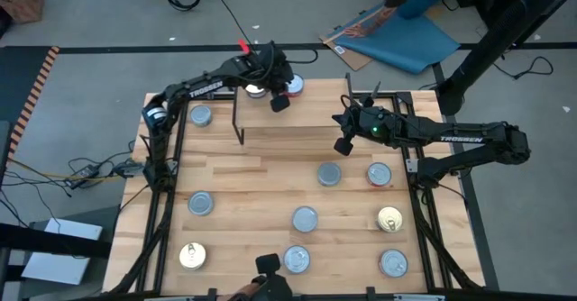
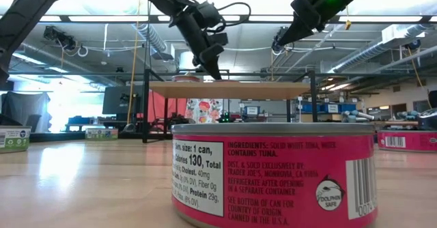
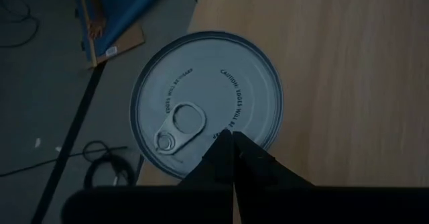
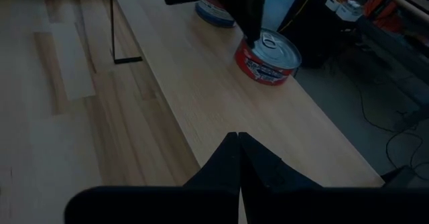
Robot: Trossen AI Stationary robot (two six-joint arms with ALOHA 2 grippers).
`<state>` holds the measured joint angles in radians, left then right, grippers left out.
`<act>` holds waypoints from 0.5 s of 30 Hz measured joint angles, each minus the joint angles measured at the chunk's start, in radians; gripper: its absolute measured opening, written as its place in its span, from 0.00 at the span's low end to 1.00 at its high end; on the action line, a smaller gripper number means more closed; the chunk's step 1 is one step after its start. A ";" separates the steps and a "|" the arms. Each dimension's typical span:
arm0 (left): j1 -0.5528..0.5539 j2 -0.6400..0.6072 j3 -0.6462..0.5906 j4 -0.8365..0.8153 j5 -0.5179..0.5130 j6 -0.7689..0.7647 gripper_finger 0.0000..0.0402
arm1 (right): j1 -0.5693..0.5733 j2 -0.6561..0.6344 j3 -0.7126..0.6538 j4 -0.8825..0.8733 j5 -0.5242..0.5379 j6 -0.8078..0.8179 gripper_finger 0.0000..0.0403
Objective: Stack canned seafood by type on shelf
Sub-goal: Adjust the tuna cans on the shelf, then put the green tuna can on the shelf
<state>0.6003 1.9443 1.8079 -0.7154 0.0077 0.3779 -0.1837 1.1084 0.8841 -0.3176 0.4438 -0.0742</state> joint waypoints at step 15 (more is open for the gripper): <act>-0.048 -0.137 -0.050 0.076 0.036 0.000 0.00 | 0.016 -0.009 0.000 0.000 0.001 0.016 0.01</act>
<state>0.5522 1.8075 1.7578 -0.6394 0.0435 0.3776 -0.1679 1.0992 0.8841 -0.3179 0.4446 -0.0585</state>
